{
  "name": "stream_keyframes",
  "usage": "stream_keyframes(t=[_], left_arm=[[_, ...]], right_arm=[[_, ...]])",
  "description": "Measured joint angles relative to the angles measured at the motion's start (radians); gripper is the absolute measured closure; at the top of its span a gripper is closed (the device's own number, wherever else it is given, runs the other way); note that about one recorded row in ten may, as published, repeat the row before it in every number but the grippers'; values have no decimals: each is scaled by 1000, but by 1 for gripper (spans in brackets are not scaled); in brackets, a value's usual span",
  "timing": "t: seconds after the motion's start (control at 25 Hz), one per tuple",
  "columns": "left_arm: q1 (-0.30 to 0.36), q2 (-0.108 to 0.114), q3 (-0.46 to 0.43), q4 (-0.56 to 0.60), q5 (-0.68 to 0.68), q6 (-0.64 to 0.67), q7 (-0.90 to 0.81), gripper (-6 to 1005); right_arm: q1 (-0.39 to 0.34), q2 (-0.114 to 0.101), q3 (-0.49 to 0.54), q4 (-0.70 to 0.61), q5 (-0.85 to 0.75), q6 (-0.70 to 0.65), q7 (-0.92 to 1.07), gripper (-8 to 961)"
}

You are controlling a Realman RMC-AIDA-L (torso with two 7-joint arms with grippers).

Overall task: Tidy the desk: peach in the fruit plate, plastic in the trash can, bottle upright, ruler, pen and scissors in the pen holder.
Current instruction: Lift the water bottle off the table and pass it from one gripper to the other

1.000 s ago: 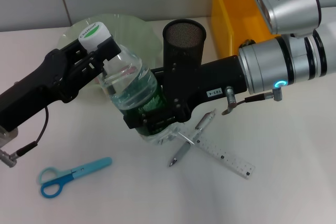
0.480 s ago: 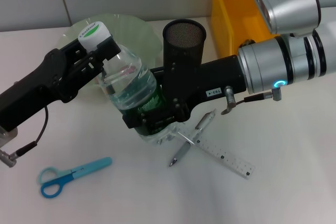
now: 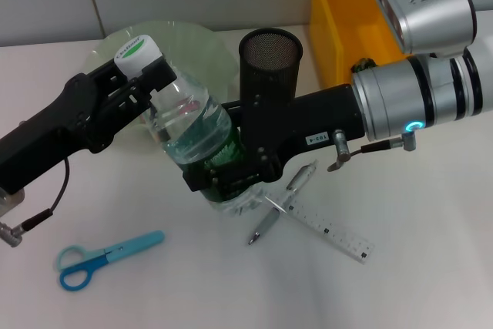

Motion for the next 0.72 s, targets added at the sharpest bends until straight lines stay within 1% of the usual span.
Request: stream_keyframes(t=[0.72], left_arm=[[2,1,-3,4,5,0,-12,562]], right_arm=[[-6,-3,1,-6,-5,-10,0,184]])
